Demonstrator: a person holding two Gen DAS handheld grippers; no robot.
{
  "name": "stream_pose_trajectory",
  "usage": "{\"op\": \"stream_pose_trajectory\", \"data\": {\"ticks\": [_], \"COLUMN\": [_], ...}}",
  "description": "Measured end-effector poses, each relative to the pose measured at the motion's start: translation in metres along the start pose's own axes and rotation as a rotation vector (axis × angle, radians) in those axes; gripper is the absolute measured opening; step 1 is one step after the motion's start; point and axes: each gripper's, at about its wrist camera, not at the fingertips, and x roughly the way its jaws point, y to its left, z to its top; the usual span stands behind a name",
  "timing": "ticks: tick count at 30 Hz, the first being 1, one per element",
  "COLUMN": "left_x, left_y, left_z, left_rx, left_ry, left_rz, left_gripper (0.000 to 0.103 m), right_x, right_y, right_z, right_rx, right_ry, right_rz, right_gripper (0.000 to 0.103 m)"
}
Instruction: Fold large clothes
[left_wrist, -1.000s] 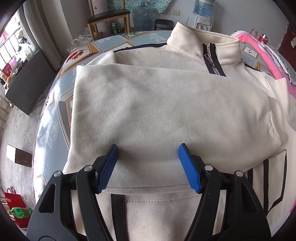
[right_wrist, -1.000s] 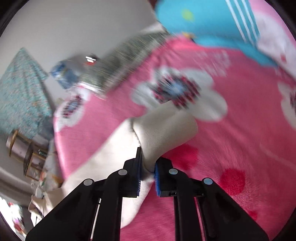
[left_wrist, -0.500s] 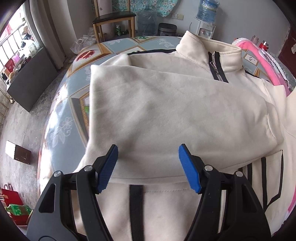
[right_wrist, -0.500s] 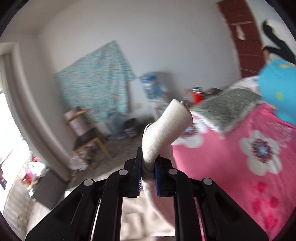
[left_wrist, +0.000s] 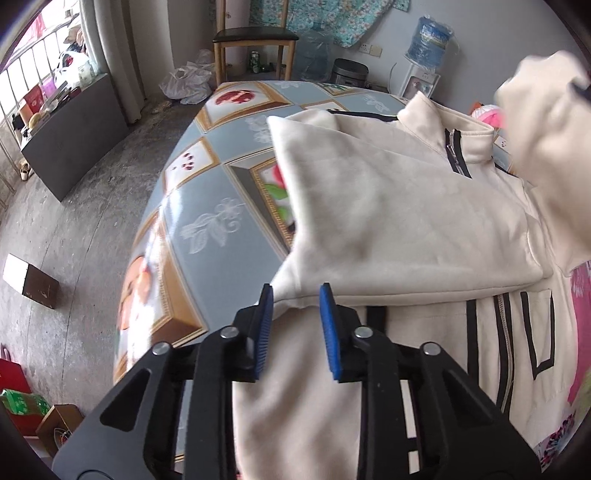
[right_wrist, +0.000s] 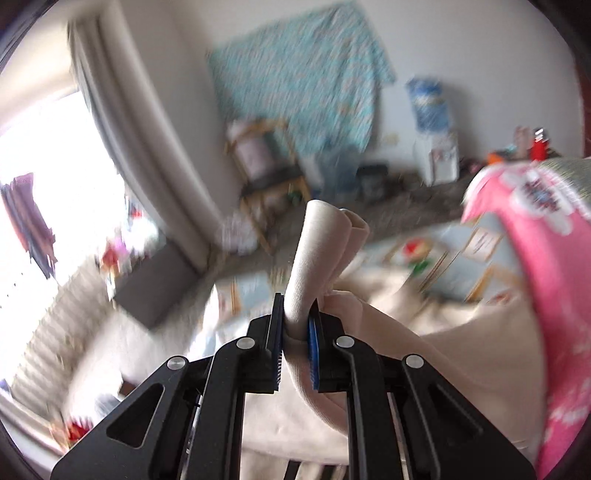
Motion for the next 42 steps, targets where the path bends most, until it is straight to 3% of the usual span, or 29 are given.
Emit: {"op": "stream_pose_trajectory", "data": {"ticks": [4, 5, 7, 12, 16, 20, 22, 27, 29, 30, 31, 33, 38, 40, 42], "left_x": [-0.005, -0.007, -0.009, -0.007, 0.003, 0.02, 0.034, 0.072, 0.084, 0.084, 0.084, 0.074, 0.015, 0.013, 0.028], "left_y": [0.013, 0.015, 0.014, 0.001, -0.017, -0.031, -0.037, -0.05, -0.055, -0.058, -0.061, -0.067, -0.072, -0.064, -0.053], "left_z": [-0.002, -0.002, 0.001, 0.017, 0.037, 0.055, 0.063, 0.078, 0.081, 0.081, 0.081, 0.083, 0.096, 0.1, 0.098], "left_rx": [-0.013, -0.011, -0.008, -0.026, -0.056, -0.075, -0.083, -0.086, -0.072, -0.061, -0.044, -0.024, 0.039, 0.031, 0.017], "left_ry": [0.003, 0.003, 0.004, 0.005, 0.017, 0.045, 0.081, 0.16, 0.175, 0.164, 0.161, 0.121, -0.081, -0.087, -0.043], "left_rz": [-0.024, -0.036, -0.072, -0.194, -0.285, -0.296, -0.299, -0.211, -0.156, -0.138, -0.143, -0.132, -0.097, -0.042, -0.013], "left_gripper": [0.022, 0.022, 0.022, 0.022, 0.026, 0.037, 0.038, 0.035, 0.022, 0.018, 0.007, 0.006, 0.006, 0.006, 0.006], "right_x": [0.099, 0.11, 0.115, 0.066, 0.016, -0.02, -0.037, -0.062, -0.069, -0.069, -0.07, -0.072, -0.068, -0.06, -0.045], "right_y": [0.006, 0.003, -0.004, -0.028, -0.064, -0.114, -0.144, -0.194, -0.206, -0.212, -0.216, -0.223, -0.244, -0.257, -0.273], "right_z": [-0.063, -0.075, -0.083, -0.077, -0.076, -0.079, -0.083, -0.087, -0.089, -0.089, -0.089, -0.088, -0.068, -0.053, -0.042], "right_rx": [-0.021, 0.009, 0.04, 0.064, 0.087, 0.155, 0.209, 0.309, 0.326, 0.33, 0.33, 0.322, 0.321, 0.331, 0.354], "right_ry": [0.363, 0.422, 0.452, 0.351, 0.276, 0.23, 0.201, 0.129, 0.109, 0.102, 0.101, 0.103, 0.106, 0.099, 0.118], "right_rz": [0.062, 0.1, 0.141, 0.22, 0.215, 0.153, 0.121, 0.086, 0.076, 0.069, 0.056, 0.024, -0.064, -0.085, -0.102], "right_gripper": [0.03, 0.033, 0.041, 0.067, 0.068, 0.068, 0.068, 0.068, 0.068, 0.068, 0.068, 0.068, 0.068, 0.068, 0.068]}}
